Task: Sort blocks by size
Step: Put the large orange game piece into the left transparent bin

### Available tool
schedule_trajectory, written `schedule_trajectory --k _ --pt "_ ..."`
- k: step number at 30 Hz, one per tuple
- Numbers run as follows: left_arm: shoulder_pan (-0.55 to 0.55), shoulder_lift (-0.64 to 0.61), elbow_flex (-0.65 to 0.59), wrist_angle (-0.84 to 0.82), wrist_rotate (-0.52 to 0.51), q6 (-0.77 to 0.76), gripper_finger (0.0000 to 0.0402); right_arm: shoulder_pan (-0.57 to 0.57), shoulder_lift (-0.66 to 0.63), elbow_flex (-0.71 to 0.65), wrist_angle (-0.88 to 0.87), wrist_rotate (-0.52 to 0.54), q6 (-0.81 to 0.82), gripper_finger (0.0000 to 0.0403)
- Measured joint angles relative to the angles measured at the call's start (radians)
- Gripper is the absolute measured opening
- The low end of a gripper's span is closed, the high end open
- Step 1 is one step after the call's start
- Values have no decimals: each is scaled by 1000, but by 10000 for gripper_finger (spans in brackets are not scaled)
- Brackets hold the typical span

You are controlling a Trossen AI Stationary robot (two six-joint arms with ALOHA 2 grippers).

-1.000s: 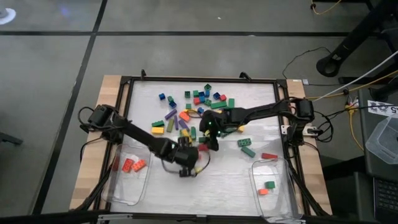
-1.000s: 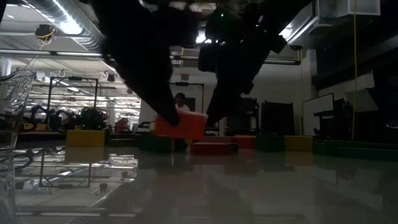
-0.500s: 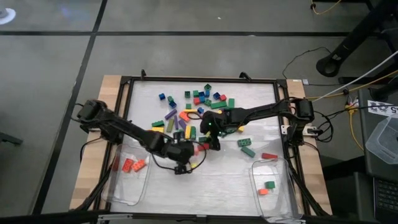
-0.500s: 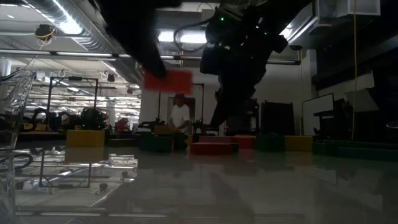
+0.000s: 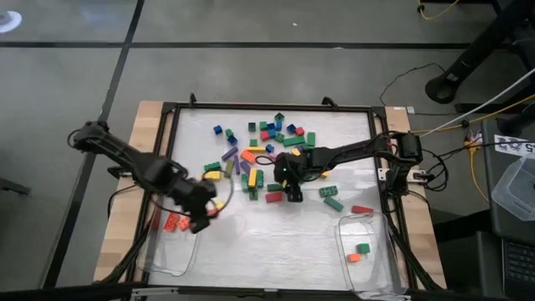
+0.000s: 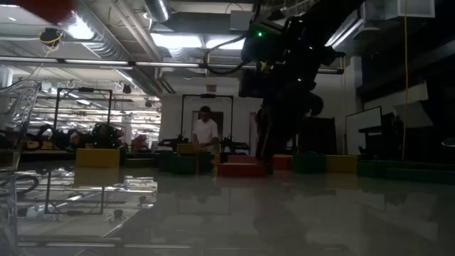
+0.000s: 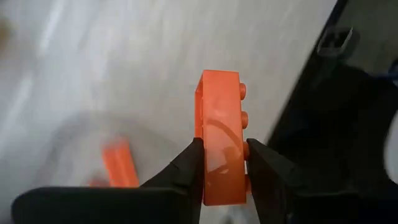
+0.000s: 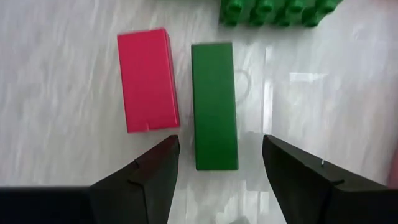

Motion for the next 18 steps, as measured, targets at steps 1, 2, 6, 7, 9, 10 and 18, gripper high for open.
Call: schedule_trajectory --k 1,2,6,7,9,10,18 --pt "-22 -10 0 -23 14 -52 94 0 0 -6 0 0 0 230" --pt "-43 -14 0 -48 28 -101 94 0 0 -12 3 0 0 230" --pt "-126 -19 0 -123 60 -257 96 0 0 -22 5 0 -16 230" --pt "-143 -19 0 -138 60 -287 96 0 0 -24 9 0 -17 230" --pt "-174 -18 -8 -156 62 -341 97 0 0 -25 10 0 -18 230" --pt "-187 -18 -17 -166 62 -366 97 0 0 -25 12 0 -19 230" --pt "-230 -16 -113 -169 61 -494 98 0 20 -25 49 0 -19 230"
